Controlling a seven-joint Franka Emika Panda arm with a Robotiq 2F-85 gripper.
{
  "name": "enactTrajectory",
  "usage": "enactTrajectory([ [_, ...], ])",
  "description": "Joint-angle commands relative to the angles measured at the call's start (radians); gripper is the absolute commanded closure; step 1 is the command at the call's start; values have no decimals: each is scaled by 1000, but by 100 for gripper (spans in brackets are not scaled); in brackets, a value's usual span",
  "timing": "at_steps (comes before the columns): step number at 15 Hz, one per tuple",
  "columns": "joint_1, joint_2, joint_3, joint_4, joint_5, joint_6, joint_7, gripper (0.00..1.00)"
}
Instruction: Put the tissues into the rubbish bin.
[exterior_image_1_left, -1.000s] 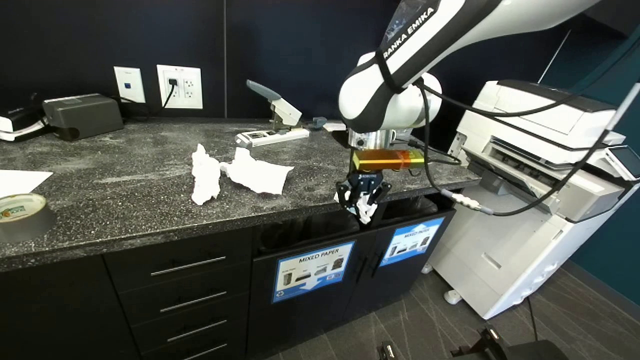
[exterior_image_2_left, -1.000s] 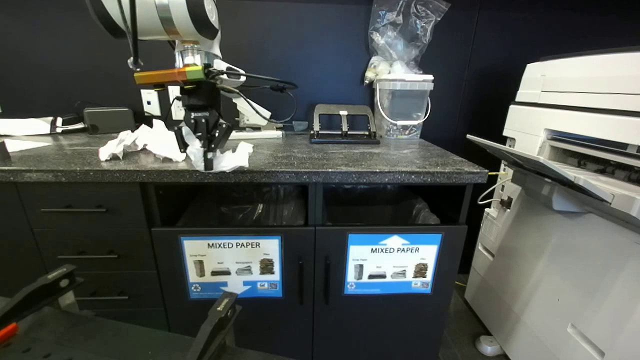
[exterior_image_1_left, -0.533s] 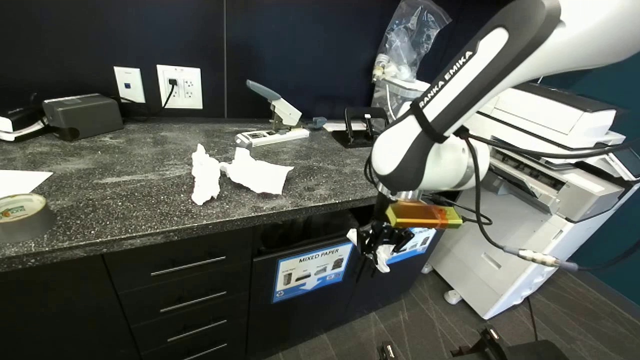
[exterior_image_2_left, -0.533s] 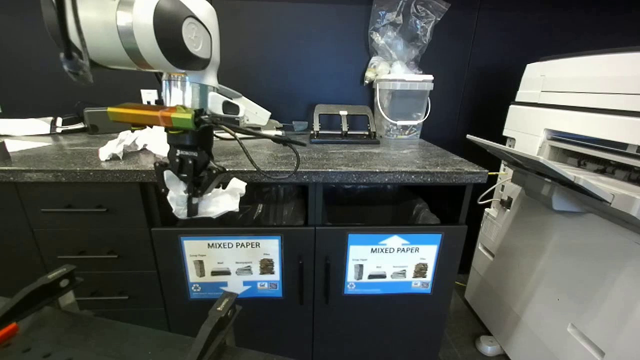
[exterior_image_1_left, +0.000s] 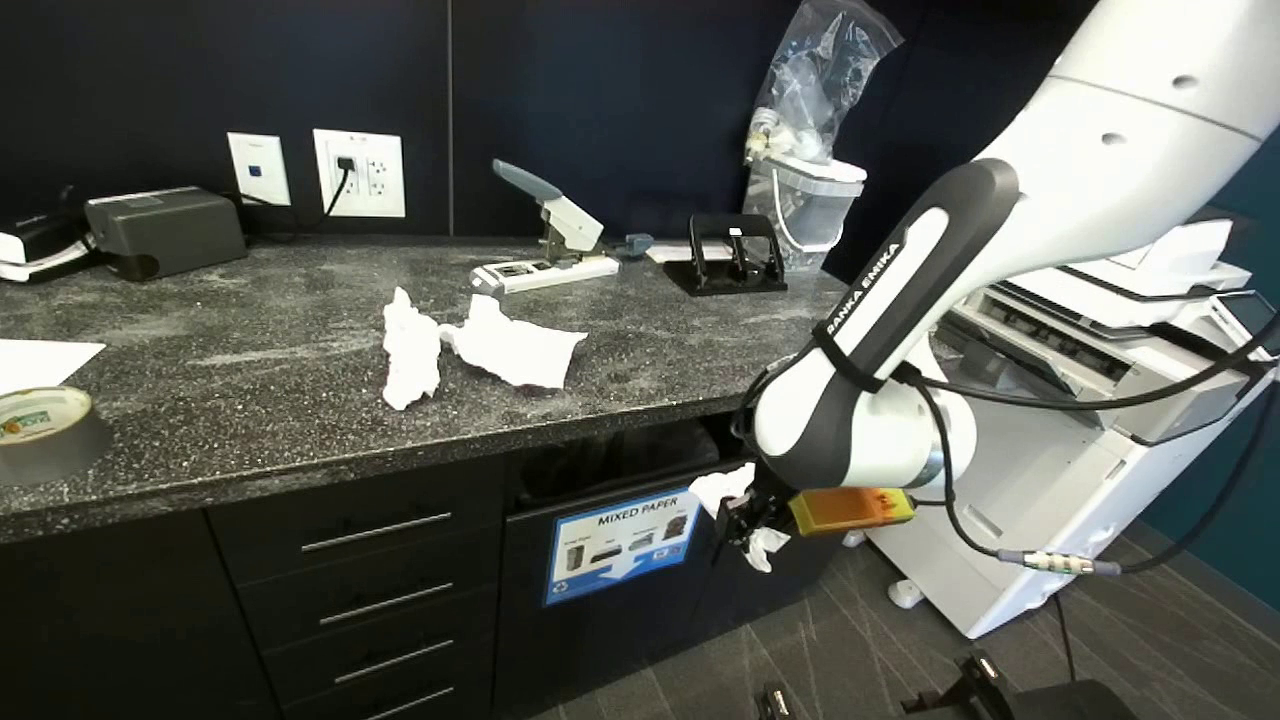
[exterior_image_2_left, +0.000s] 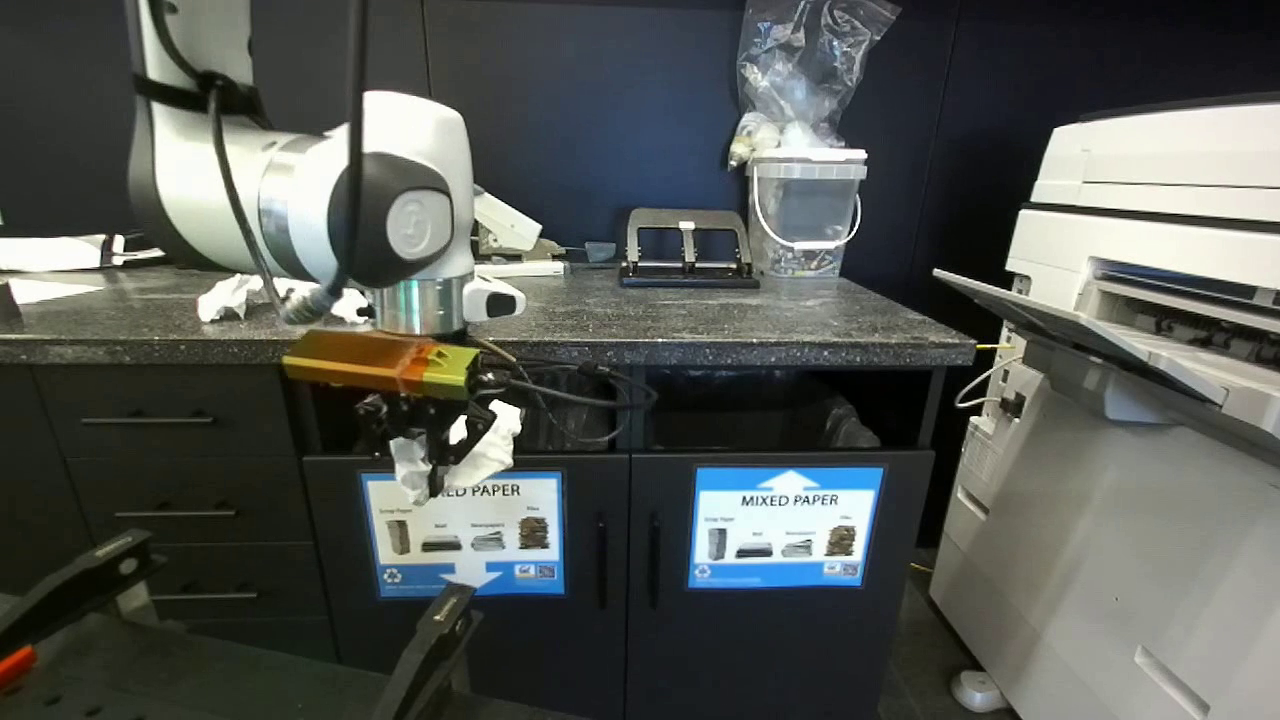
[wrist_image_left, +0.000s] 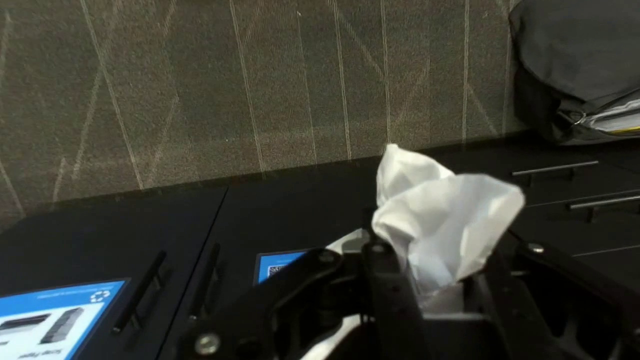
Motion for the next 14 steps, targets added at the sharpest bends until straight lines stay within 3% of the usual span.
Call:
enactTrajectory([
  [1,-98,184,59,122,-80,131,-67,93],
  [9,-143,470,64,394,-287,365,-77,93],
  [14,-163,571,86,505,-406,494,-56,93],
])
